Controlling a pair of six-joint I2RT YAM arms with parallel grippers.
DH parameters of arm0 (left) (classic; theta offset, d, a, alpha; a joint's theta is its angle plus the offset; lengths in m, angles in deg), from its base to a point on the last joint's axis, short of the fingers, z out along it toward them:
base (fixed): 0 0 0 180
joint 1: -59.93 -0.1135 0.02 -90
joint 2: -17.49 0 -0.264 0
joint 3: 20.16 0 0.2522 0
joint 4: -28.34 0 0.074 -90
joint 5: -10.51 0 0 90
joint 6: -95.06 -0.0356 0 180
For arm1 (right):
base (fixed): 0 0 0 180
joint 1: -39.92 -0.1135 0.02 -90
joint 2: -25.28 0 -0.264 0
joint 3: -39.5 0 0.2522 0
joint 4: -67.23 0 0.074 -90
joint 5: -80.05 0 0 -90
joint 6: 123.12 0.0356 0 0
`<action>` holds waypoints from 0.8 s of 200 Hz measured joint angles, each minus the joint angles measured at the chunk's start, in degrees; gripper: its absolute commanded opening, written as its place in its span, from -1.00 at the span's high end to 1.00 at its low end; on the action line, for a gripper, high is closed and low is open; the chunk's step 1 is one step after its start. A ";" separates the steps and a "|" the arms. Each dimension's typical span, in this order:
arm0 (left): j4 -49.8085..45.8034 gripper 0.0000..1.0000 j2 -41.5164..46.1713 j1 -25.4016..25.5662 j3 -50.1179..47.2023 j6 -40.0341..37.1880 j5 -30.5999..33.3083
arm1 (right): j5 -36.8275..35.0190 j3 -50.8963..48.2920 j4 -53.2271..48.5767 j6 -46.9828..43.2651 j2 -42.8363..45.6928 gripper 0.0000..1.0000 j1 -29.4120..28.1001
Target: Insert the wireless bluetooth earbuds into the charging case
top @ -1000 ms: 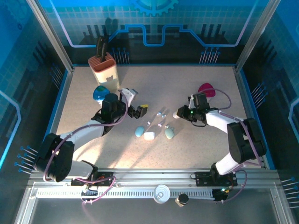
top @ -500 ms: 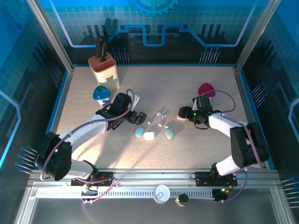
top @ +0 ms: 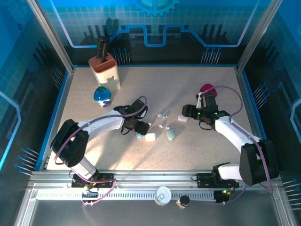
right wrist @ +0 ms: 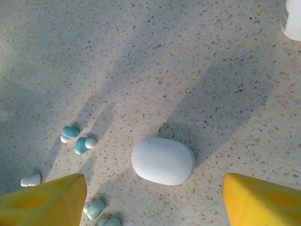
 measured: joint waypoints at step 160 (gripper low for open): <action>0.98 0.30 -6.51 0.11 -0.17 0.81 -2.32 | 1.16 0.70 -1.22 -0.57 0.37 -0.50 -0.11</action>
